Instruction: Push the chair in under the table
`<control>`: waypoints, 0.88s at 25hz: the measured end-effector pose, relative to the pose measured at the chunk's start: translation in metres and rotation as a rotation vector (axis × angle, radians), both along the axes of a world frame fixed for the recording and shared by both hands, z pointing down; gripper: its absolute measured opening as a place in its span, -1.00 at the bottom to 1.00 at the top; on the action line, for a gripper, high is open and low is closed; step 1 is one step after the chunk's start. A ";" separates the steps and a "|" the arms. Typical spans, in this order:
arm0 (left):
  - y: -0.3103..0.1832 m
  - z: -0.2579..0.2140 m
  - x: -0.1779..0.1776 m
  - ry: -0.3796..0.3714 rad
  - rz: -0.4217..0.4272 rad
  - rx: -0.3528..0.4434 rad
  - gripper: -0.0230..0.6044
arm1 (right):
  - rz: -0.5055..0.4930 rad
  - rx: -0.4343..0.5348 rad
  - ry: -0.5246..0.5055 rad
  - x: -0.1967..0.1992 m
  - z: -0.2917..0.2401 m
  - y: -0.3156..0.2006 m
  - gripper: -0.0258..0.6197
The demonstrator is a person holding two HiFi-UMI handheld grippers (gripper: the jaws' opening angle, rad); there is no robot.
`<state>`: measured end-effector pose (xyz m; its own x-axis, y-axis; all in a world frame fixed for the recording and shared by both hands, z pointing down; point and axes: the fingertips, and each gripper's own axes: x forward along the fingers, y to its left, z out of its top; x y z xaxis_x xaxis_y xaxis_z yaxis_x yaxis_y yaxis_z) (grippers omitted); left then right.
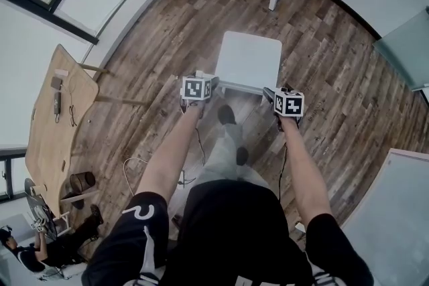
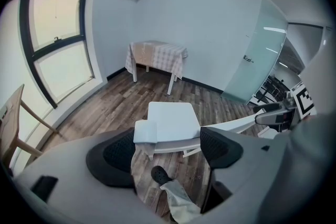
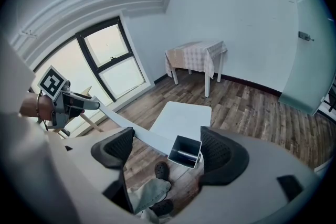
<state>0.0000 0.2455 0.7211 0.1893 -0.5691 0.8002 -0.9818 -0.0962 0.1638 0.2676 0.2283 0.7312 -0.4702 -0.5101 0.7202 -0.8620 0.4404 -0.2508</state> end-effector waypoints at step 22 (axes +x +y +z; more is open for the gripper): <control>-0.092 -0.001 -0.012 0.005 -0.010 -0.028 0.32 | -0.008 -0.030 -0.017 -0.012 0.002 -0.092 0.38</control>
